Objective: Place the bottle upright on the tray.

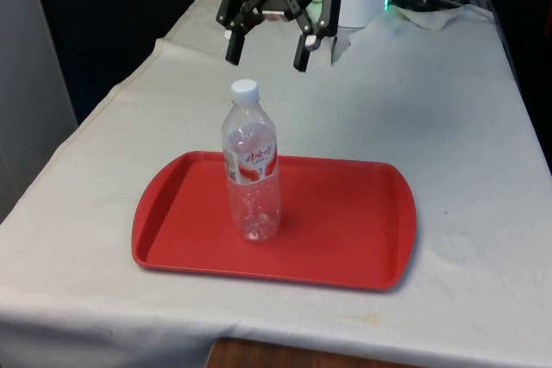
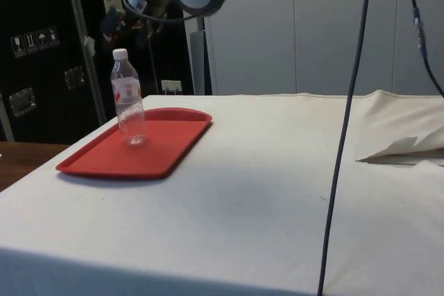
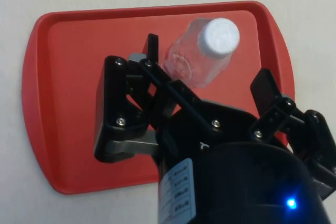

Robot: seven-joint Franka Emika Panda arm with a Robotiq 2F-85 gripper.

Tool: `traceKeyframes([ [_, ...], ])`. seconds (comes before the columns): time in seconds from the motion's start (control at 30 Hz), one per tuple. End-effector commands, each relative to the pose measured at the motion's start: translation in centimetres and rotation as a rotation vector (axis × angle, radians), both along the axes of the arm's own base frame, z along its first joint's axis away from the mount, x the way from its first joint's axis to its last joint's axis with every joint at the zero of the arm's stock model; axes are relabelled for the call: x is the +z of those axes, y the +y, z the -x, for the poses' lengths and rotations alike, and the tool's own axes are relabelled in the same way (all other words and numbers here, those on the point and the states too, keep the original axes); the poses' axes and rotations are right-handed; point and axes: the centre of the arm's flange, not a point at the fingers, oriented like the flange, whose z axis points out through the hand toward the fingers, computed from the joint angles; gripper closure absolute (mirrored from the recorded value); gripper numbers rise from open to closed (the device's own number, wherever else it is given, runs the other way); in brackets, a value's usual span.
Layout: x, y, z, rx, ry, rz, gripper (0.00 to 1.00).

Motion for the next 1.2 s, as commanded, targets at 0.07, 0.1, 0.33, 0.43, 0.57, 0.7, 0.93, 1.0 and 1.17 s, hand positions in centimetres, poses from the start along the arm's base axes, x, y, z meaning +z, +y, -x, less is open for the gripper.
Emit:
traceKeyframes([
  [0.07,1.1,0.1,0.1,-0.001,0.013,-0.006,0.00],
  [0.1,0.9,-0.1,0.0,-0.002,0.005,-0.002,0.00],
  [0.33,3.4,0.2,0.1,-0.002,0.035,-0.015,0.00],
  [0.43,3.8,0.3,0.1,-0.002,0.041,-0.016,0.00],
  [0.57,4.8,0.3,0.1,-0.002,0.052,-0.016,0.00],
  [0.7,5.7,0.2,0.1,-0.003,0.062,-0.016,0.00],
  [0.93,7.3,0.2,0.1,-0.004,0.086,-0.019,0.00],
  [1.0,7.5,0.1,0.0,-0.005,0.088,-0.020,0.00],
  [1.17,8.7,0.2,0.0,-0.005,0.102,-0.022,0.00],
])
